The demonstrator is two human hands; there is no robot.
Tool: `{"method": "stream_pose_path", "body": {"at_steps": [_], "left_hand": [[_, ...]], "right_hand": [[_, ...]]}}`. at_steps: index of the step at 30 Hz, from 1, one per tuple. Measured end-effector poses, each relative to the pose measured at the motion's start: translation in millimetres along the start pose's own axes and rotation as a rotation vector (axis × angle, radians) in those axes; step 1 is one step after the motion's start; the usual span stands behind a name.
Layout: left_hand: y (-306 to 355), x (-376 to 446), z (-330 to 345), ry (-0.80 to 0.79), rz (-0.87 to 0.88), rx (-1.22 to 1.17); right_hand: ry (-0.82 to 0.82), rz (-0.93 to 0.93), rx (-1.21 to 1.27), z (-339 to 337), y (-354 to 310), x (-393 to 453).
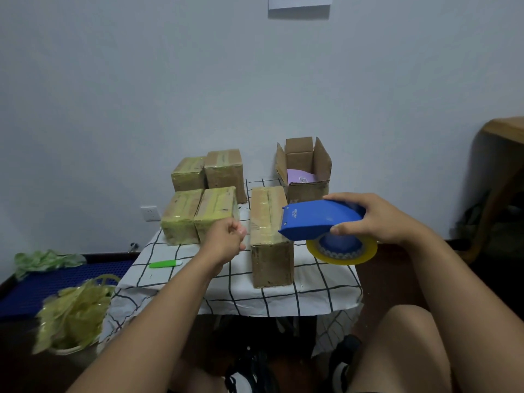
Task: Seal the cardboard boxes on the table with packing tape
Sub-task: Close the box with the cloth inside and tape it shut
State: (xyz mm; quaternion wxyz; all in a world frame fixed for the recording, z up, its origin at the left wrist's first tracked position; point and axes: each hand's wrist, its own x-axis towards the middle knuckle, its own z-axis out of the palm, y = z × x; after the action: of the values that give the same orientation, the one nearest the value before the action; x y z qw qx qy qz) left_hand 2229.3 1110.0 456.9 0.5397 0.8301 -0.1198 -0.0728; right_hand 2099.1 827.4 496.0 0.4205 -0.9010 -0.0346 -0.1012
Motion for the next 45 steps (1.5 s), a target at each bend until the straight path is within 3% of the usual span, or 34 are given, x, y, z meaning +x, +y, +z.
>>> {"method": "stream_pose_path", "body": {"at_steps": [9,20,35,45], "left_hand": [[-1.5,7.4,-3.9,0.069,-0.029,0.048],[4.1,0.2,8.8,-0.033,-0.180,-0.200],[-6.4,8.9,16.1,-0.030,-0.210,-0.123],[-6.2,9.2,10.6,-0.103,-0.393,-0.159]], "right_hand": [[-0.013,0.042,-0.020,-9.8,7.5,-1.1],[-0.038,0.126,-0.063,-13.6,15.3,1.1],[-0.039,0.138,-0.087,-18.9,14.7,-3.3],[-0.069,0.138,-0.096,-10.2,21.8,0.4]]}}
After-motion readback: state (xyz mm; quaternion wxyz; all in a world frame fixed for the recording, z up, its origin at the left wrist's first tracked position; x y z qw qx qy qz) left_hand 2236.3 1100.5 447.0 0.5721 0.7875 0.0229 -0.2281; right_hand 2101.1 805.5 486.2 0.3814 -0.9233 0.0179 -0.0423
